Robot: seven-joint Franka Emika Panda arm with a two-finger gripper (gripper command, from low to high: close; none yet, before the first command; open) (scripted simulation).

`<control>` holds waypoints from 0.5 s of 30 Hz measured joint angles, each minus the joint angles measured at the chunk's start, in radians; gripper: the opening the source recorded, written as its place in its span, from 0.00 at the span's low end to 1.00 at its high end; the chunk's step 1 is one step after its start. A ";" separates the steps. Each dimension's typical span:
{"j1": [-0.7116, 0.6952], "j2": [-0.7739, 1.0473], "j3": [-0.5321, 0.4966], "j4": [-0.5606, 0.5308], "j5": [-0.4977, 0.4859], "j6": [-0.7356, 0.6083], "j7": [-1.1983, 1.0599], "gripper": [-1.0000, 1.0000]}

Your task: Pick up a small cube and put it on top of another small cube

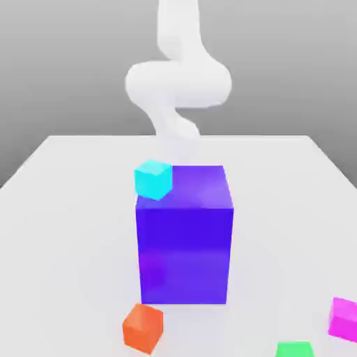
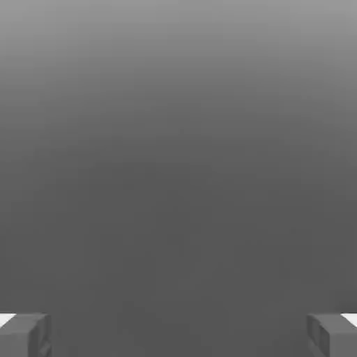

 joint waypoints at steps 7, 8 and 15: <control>0.095 0.260 0.037 -0.001 0.001 0.081 -0.138 0.50; 0.107 0.296 0.043 -0.001 0.001 0.092 -0.157 0.50; 0.185 0.549 0.096 -0.003 -0.013 0.171 -0.281 0.50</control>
